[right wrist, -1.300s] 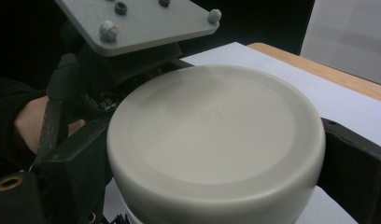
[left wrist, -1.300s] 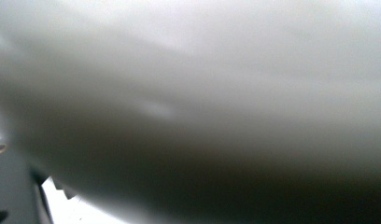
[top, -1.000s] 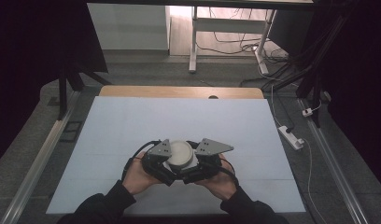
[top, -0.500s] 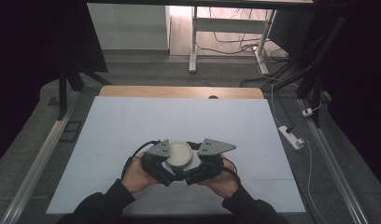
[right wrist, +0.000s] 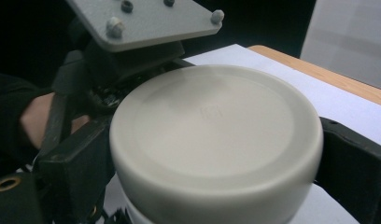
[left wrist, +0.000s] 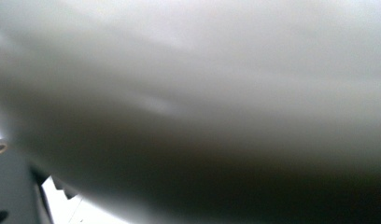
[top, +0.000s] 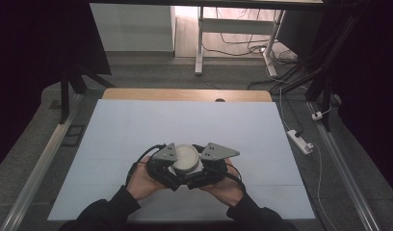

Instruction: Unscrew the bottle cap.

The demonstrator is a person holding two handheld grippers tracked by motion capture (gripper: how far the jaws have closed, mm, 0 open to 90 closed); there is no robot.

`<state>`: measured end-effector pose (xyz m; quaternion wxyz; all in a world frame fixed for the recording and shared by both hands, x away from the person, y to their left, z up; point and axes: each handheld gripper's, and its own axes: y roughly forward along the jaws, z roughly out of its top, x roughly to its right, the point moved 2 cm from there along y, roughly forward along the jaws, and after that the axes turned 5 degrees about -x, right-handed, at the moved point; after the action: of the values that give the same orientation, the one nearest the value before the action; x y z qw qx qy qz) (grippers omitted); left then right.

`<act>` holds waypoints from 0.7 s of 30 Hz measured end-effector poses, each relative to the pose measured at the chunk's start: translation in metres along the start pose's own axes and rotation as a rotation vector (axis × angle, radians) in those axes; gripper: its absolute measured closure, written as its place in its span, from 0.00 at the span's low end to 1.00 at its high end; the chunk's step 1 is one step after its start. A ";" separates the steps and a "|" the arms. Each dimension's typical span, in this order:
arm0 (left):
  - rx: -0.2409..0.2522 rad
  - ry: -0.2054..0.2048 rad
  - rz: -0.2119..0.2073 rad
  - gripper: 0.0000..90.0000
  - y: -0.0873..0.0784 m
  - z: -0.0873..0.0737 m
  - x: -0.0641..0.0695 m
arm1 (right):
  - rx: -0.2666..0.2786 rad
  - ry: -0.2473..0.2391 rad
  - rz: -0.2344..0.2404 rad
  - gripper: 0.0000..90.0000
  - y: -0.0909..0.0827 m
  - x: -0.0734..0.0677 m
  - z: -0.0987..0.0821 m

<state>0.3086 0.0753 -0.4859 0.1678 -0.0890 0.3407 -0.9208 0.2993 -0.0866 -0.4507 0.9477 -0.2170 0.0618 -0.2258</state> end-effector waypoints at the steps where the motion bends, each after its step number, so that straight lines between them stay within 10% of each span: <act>1: 0.000 -0.001 -0.002 0.08 0.000 0.000 0.000 | 0.000 0.000 -0.005 0.06 0.001 0.000 0.000; 13: -0.007 -0.012 0.020 0.08 0.001 0.003 0.002 | 0.024 0.013 -0.029 0.08 0.004 -0.001 0.001; 21: 0.013 -0.013 -0.056 0.08 0.003 0.003 0.003 | 0.007 0.014 0.035 0.09 -0.001 0.003 0.001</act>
<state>0.3076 0.0702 -0.4861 0.1449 -0.1037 0.3312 -0.9266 0.3023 -0.0882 -0.4491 0.9518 -0.2110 0.0716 -0.2109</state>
